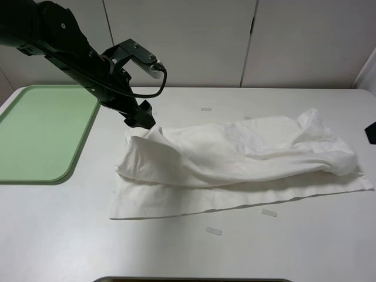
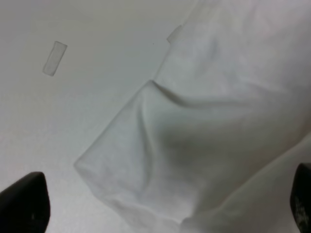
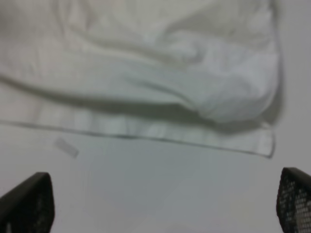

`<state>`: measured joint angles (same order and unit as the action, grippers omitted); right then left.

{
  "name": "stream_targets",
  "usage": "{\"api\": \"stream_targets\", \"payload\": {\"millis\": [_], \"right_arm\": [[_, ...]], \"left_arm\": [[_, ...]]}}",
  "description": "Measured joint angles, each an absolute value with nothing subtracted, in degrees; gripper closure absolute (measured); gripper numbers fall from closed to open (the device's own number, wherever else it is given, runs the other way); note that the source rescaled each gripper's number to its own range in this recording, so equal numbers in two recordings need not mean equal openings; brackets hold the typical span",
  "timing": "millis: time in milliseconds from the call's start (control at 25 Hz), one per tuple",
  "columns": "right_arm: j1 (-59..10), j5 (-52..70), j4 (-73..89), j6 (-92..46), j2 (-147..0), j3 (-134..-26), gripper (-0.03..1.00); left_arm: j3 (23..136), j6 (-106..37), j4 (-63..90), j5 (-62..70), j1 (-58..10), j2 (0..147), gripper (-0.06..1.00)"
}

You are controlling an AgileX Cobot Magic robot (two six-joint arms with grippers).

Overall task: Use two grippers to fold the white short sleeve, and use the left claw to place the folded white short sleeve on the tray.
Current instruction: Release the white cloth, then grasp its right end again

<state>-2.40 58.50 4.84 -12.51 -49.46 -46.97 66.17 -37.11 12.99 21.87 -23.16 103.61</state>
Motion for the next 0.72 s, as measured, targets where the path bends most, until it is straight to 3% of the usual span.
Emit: {"api": "stream_targets", "payload": {"millis": [240,480,720], "right_arm": [[-2.4,59.6,3.6,-5.2,-31.0,-44.2,-0.03],[-2.4,58.1,3.3,0.5,-13.7,-34.5,-0.03],[-2.4,57.6,3.3,3.1,-2.9,-30.2,-0.03]], "left_arm": [[66.2,-37.1,13.0,21.9,-23.2,103.6,-0.05],[66.2,-37.1,13.0,21.9,-23.2,103.6,-0.04],[66.2,-37.1,12.8,21.9,-23.2,103.6,-0.04]]}}
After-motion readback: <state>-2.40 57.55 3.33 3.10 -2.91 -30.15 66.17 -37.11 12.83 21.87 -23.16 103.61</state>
